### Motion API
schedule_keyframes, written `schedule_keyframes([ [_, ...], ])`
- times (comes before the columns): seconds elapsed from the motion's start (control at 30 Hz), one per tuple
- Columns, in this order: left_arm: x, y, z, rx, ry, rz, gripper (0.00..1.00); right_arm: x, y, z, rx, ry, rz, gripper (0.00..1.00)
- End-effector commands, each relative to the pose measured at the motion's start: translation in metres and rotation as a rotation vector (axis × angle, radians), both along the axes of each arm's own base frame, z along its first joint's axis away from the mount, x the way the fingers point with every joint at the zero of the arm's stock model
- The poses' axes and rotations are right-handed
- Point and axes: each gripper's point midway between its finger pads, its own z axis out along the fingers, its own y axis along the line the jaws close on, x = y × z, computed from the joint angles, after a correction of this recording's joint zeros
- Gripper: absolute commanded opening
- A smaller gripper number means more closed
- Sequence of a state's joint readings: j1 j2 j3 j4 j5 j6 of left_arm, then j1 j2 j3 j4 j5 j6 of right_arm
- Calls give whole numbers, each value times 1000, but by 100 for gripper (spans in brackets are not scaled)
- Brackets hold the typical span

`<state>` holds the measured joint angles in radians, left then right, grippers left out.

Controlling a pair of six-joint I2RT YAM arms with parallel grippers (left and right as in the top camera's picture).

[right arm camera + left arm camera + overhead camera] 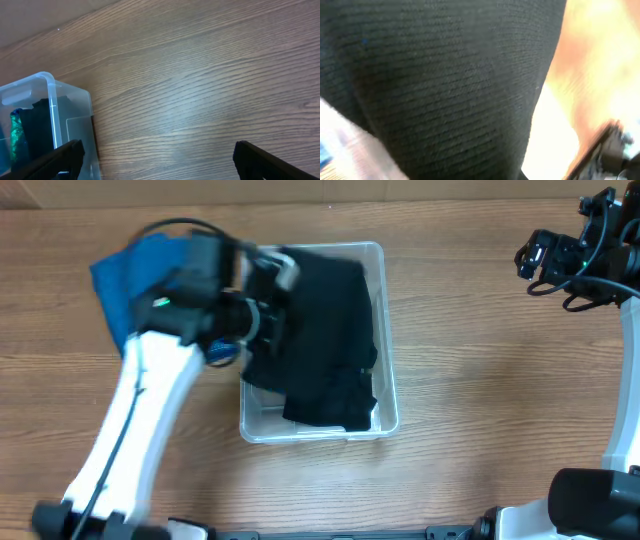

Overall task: Pack container
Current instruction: 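Place the black cloth into the bin's front and press flat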

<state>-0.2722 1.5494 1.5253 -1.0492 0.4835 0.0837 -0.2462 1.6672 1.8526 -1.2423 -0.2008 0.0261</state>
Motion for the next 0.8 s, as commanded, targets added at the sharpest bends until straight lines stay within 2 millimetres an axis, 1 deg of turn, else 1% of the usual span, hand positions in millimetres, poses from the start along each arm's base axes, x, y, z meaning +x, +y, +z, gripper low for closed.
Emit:
schedule_keyframes([
  [0.0,-3,-17,-33,129,-56,-285,4,5,-1,-10,0,22,-4,100],
  [0.07,-3,-15,-54,206,-58,-381,4,7,-2,-17,5,42,-4,100],
  [0.17,1,-12,-72,309,-112,-517,4,9,-2,-24,10,61,-5,100],
  [0.2,5,-10,-76,360,-143,-554,4,10,-2,-25,10,63,-5,100],
  [0.27,8,-8,-77,410,-177,-585,4,10,-2,-25,10,62,-5,100],
  [0.4,2,-18,-77,445,-251,-734,4,9,-4,-26,0,65,-11,100],
  [0.5,-8,-31,-77,452,-285,-836,4,9,-5,-26,-3,66,-13,100],
  [0.6,-32,-37,-82,462,-261,-971,4,9,-6,-26,-6,67,-15,100],
  [0.67,-44,-37,-83,458,-224,-998,4,9,-7,-26,-10,67,-17,100],
  [0.77,-60,-39,-84,399,-171,-1021,4,9,-7,-26,-12,68,-18,100],
])
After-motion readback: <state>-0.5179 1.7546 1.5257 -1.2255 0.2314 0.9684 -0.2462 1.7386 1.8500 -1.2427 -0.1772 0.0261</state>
